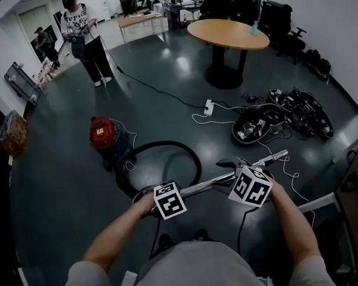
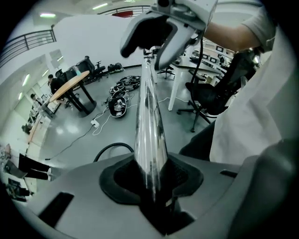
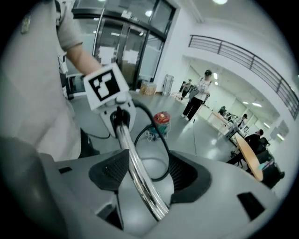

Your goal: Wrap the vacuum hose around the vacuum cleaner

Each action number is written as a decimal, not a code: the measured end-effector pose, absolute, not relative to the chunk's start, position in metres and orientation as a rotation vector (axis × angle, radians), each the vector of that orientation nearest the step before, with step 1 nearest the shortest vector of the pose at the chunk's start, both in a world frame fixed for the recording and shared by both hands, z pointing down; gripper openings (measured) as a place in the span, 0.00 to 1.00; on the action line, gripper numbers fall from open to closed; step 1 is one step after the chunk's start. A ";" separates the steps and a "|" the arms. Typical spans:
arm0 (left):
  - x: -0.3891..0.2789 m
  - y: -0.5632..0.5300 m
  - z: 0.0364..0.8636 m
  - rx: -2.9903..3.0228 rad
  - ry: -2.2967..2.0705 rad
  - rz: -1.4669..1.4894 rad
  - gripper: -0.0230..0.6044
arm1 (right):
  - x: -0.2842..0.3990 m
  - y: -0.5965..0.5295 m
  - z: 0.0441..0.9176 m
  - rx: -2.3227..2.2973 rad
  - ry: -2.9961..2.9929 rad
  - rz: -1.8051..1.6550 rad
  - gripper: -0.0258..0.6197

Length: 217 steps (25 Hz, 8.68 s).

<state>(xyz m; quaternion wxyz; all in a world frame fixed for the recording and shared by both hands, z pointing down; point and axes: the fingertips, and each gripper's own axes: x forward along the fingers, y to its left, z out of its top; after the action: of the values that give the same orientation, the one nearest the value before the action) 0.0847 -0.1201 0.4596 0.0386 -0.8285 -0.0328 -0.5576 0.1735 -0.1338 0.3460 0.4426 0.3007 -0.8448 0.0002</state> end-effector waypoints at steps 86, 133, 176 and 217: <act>-0.104 -0.389 0.271 -2.488 0.551 -0.768 0.21 | -0.059 -0.371 0.395 1.053 -2.114 0.559 0.21; -0.035 -0.378 0.438 -2.337 0.272 -1.872 0.31 | 0.029 -0.405 0.453 0.183 -1.989 -0.150 0.34; 0.018 -0.244 0.474 -3.070 1.075 -1.529 0.31 | 0.030 -0.316 0.462 1.241 -2.330 1.904 0.45; 0.053 -0.186 0.409 -2.958 1.189 -1.748 0.41 | 0.138 -0.394 0.468 0.978 -2.373 1.817 0.32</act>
<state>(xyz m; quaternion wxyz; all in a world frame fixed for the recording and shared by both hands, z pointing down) 0.0533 -0.1860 0.4091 -0.2445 -0.7888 0.3170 -0.4663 0.1378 -0.3937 0.4680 -0.0018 0.3109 -0.7546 0.5778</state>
